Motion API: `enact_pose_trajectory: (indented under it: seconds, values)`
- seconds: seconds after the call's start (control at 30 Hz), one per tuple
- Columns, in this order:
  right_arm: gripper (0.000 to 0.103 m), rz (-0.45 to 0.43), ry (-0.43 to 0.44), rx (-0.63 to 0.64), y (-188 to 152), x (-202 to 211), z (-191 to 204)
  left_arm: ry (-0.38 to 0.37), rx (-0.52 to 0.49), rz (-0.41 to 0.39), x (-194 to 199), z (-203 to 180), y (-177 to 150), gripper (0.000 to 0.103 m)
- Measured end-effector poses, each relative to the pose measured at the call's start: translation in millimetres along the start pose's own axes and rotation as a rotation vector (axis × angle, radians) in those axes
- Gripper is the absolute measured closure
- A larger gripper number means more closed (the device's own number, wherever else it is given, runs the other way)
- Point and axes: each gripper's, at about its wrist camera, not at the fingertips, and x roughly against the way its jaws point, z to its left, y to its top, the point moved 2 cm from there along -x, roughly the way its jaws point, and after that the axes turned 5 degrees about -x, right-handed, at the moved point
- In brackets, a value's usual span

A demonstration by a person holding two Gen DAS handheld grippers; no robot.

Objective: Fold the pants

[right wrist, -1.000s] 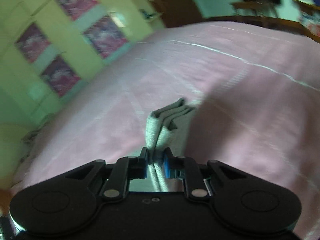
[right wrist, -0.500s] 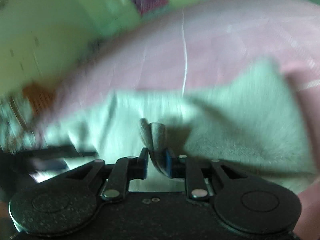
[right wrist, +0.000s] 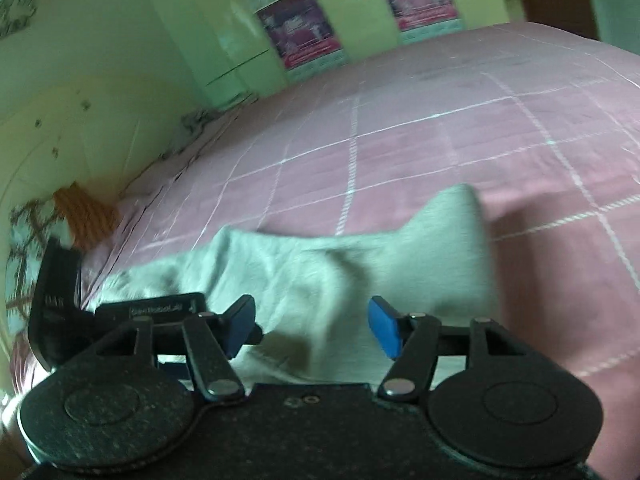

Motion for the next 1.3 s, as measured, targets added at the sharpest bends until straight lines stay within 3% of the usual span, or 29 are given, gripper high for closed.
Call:
enact_pose_trajectory:
  seconds: [0.03,0.1,0.23,0.3,0.47,0.6,0.73,0.8,0.87,0.93,1.0,1.07,1.1,1.3]
  values:
    - [0.041,-0.006,-0.010,-0.014,-0.9,0.5,-4.7,-0.006,-0.005,0.009,-3.3,-3.2,-0.2,0.028]
    - [0.041,-0.018,-0.024,-0.050,-2.5,5.7,-20.3,-0.016,-0.007,0.019,-9.7,-9.4,-0.4,0.057]
    - [0.046,-0.070,-0.070,-0.093,-7.7,14.4,-39.5,-0.011,0.013,0.002,-17.5,-14.9,-1.2,0.082]
    - [0.050,-0.103,-0.101,-0.108,-7.4,18.0,-48.1,-0.012,0.013,-0.039,-11.9,-20.5,-1.9,0.085]
    - [0.059,-0.117,-0.192,-0.129,-0.3,15.5,-67.1,-0.067,-0.029,-0.168,41.6,-30.3,11.6,0.085]
    - [0.065,-0.096,-0.194,-0.091,2.3,7.1,-60.5,0.000,-0.072,-0.223,76.0,-6.9,21.5,0.085]
    - [0.068,-0.041,-0.163,-0.034,-4.4,-13.2,-37.4,0.099,-0.064,-0.115,53.9,31.6,7.0,0.085]
    - [0.069,-0.008,-0.157,-0.012,-10.7,-23.6,-27.0,0.140,-0.055,-0.060,36.2,45.5,-4.1,0.077]
    - [0.071,0.044,-0.169,0.005,-18.5,-38.3,-21.4,0.151,-0.059,-0.090,42.1,45.1,-7.7,0.071]
    - [0.071,0.129,-0.234,0.057,-30.2,-56.8,-21.0,0.203,-0.077,-0.137,57.3,39.0,-7.0,0.065]
    - [0.071,0.142,-0.247,0.117,-34.8,-60.1,-17.8,0.213,-0.113,-0.216,76.9,28.7,-3.4,0.058]
    - [0.068,0.139,-0.235,0.123,-28.3,-55.6,-12.2,0.199,-0.145,-0.240,85.6,18.7,4.5,0.047]
    - [0.068,0.123,-0.223,0.116,-22.8,-53.0,-10.1,0.190,-0.167,-0.241,83.9,11.1,8.6,0.043]
    - [0.067,0.080,-0.240,0.142,7.1,-69.6,-0.9,0.227,-0.198,-0.162,28.8,-14.1,22.4,0.042]
